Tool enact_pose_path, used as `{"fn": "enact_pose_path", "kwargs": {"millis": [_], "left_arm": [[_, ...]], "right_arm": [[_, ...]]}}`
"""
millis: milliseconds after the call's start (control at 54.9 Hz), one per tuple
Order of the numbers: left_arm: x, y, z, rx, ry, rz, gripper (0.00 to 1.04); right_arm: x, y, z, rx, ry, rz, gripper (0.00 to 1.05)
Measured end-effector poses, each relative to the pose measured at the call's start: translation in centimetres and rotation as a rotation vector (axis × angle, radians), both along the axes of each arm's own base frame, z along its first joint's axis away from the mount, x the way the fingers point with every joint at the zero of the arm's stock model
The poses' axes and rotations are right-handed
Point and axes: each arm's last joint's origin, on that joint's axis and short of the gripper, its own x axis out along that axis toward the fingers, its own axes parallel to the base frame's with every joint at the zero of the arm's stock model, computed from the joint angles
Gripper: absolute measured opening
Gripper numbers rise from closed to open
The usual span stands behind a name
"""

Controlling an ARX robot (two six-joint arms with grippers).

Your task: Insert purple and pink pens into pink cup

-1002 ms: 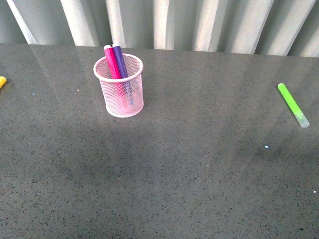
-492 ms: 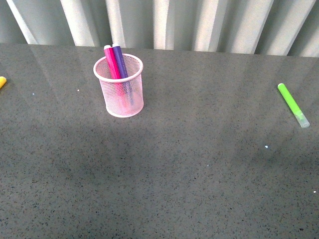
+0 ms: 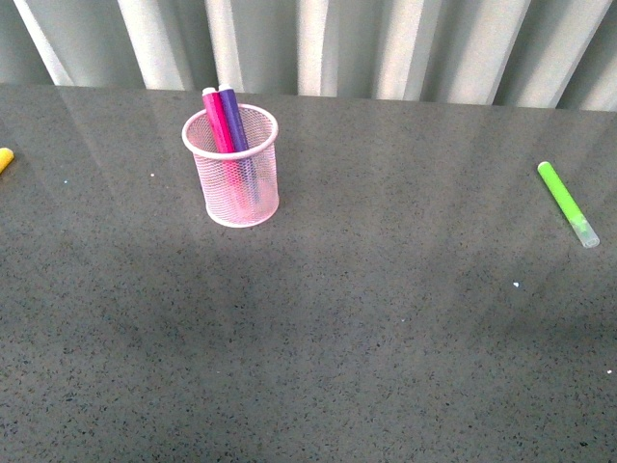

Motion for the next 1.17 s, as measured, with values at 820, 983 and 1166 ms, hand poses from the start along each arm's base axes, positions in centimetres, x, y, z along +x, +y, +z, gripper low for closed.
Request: {"fn": "enact_pose_path", "kwargs": {"millis": [820, 983, 1166], "left_arm": [[0.0, 0.0, 0.0, 0.0, 0.0, 0.0, 0.98], [0.0, 0.0, 0.0, 0.0, 0.0, 0.0, 0.98], [0.0, 0.0, 0.0, 0.0, 0.0, 0.0, 0.98]], "right_arm": [[0.0, 0.0, 0.0, 0.001, 0.0, 0.0, 0.98], [0.0, 0.0, 0.0, 0.001, 0.0, 0.0, 0.98], [0.0, 0.0, 0.0, 0.001, 0.0, 0.0, 0.98]]}}
